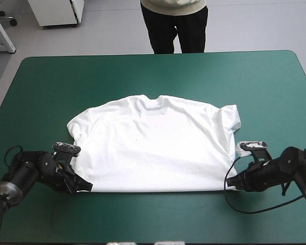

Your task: Fold the cloth

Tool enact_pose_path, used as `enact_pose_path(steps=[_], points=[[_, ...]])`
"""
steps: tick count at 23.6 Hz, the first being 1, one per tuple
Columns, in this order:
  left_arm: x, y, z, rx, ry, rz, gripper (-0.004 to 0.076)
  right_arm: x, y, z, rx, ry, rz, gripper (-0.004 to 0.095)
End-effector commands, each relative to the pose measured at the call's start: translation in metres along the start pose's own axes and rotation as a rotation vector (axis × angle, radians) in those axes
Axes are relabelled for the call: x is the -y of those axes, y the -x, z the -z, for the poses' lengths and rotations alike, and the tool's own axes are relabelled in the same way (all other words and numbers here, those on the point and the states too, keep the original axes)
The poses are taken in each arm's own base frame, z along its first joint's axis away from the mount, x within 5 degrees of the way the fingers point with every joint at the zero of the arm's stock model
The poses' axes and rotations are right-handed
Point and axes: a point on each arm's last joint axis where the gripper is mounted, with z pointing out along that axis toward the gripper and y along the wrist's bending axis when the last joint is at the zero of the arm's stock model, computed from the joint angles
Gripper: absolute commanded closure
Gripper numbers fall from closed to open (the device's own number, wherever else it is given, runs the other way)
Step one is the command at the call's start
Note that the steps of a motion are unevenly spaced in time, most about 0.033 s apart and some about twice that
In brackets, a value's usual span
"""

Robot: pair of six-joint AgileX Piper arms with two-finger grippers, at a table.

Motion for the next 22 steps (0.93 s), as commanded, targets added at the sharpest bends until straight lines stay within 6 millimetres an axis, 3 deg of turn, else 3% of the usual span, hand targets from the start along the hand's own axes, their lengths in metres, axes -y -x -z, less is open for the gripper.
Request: enact_pose_path(steps=[1,4,6,9,10,12,13,14,18,22], points=[[0.001,0.006,0.007,0.083,-0.003,0.020,0.0733,0.001,0.001,0.003,0.058,-0.023,-0.001,0.0923],[0.001,0.008,0.007,0.099,-0.001,0.021,0.0733,0.001,0.001,0.003,0.056,-0.022,0.047,0.0857],[0.001,0.007,0.007,0.097,-0.003,0.022,0.0732,-0.001,0.003,0.004,0.079,-0.001,0.049,0.0565],[0.002,0.006,0.009,0.097,-0.004,0.016,0.0687,-0.006,0.010,0.010,0.128,0.028,0.045,0.0413],[0.002,0.005,0.012,0.100,-0.004,0.015,0.0640,-0.008,0.013,0.015,0.151,0.036,0.047,0.0405],[0.003,0.010,0.030,0.158,0.006,0.005,0.0453,-0.014,0.023,0.037,0.226,0.026,0.091,0.0423],[0.003,0.016,0.050,0.245,0.019,0.016,0.0333,-0.020,0.031,0.056,0.294,0.008,0.124,0.0438],[0.003,0.020,0.060,0.294,0.029,0.035,0.0283,-0.023,0.036,0.068,0.334,-0.004,0.139,0.0443],[-0.005,0.040,0.101,0.478,0.125,0.105,0.0244,-0.035,0.053,0.107,0.457,-0.019,0.169,0.0444],[-0.023,0.056,0.115,0.492,0.207,0.145,0.0246,-0.041,0.063,0.129,0.526,-0.031,0.201,0.0444]])
